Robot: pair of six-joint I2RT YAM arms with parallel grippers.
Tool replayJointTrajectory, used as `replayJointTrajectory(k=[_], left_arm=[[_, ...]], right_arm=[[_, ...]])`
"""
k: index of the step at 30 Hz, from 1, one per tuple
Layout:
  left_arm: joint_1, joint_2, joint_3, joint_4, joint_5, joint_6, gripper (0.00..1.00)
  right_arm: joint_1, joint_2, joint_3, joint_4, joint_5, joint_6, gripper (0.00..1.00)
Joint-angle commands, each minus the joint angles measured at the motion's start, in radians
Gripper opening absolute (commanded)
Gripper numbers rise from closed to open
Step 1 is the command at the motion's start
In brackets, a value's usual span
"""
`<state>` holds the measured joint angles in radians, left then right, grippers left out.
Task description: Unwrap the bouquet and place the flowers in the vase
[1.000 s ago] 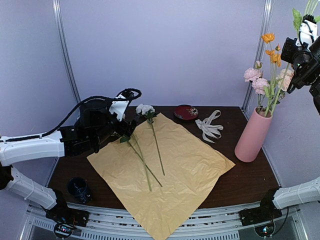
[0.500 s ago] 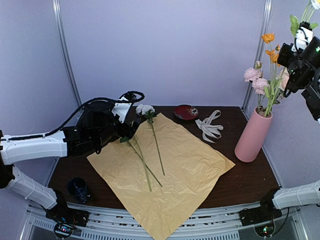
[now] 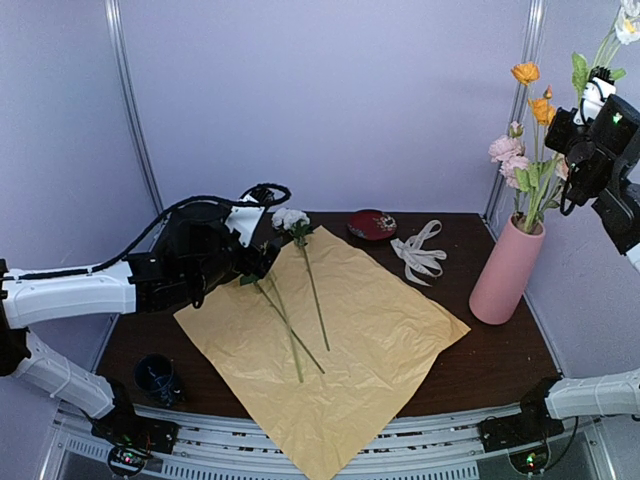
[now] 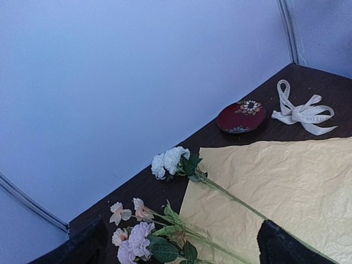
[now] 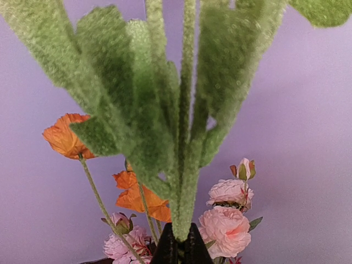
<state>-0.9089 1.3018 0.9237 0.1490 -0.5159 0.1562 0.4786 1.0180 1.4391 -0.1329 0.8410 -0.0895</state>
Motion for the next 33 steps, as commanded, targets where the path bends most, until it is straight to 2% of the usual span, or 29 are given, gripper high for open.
replayJointTrajectory(k=[1,20,22,28,33], left_arm=[[0.002,0.015,0.034,0.008,0.011,-0.016,0.98],[0.001,0.032,0.045,-0.008,0.026,-0.033,0.98],[0.001,0.034,0.045,-0.009,0.025,-0.035,0.98],[0.0,0.04,0.049,-0.012,0.025,-0.04,0.98],[0.0,0.042,0.051,-0.015,0.032,-0.046,0.98]], right_arm=[[-0.017,-0.032,-0.056,-0.024,-0.024,0.068,0.0],[-0.053,-0.179,-0.493,-0.139,-0.097,0.334,0.0],[-0.054,-0.182,-0.5,-0.159,-0.121,0.351,0.1],[-0.054,-0.19,-0.46,-0.252,-0.205,0.387,0.5],[-0.054,-0.201,-0.382,-0.394,-0.303,0.399,0.7]])
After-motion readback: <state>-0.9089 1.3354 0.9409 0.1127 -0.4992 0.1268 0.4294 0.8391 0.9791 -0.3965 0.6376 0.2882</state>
